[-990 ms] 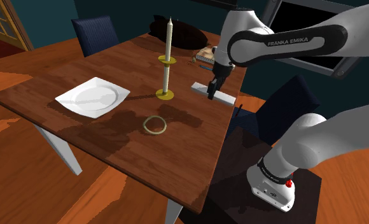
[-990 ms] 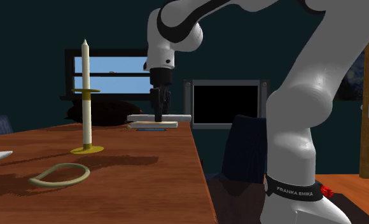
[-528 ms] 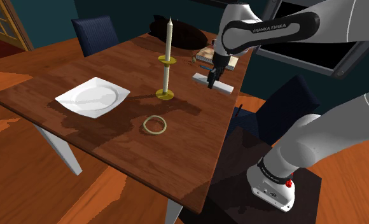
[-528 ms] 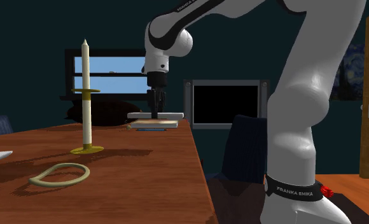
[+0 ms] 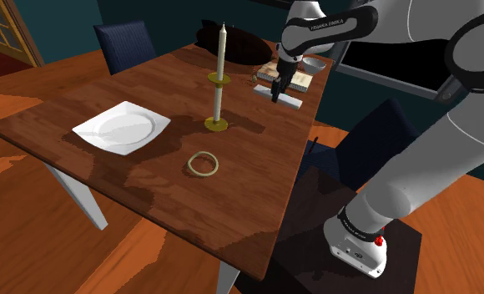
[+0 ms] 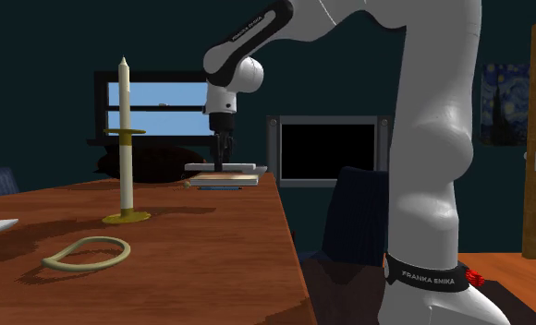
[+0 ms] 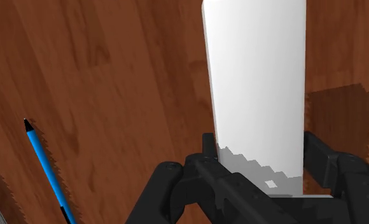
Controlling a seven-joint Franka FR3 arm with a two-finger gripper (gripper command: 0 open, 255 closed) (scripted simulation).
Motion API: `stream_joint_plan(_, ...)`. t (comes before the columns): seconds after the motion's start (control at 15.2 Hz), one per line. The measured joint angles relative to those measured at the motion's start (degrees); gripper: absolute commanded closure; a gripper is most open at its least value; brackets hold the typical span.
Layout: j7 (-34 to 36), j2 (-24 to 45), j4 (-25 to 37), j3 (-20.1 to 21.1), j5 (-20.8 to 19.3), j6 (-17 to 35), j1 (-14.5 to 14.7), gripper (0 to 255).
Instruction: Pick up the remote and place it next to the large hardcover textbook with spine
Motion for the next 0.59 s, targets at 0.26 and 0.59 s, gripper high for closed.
stream_joint_plan(0.26,-3.8,7.7,9.1,-1.7,1.3,-1.4,-1.4,255)
stream_joint_plan(0.59,-8.9,17.1,21.4,-3.5,3.4,-4.4,-4.1,255)
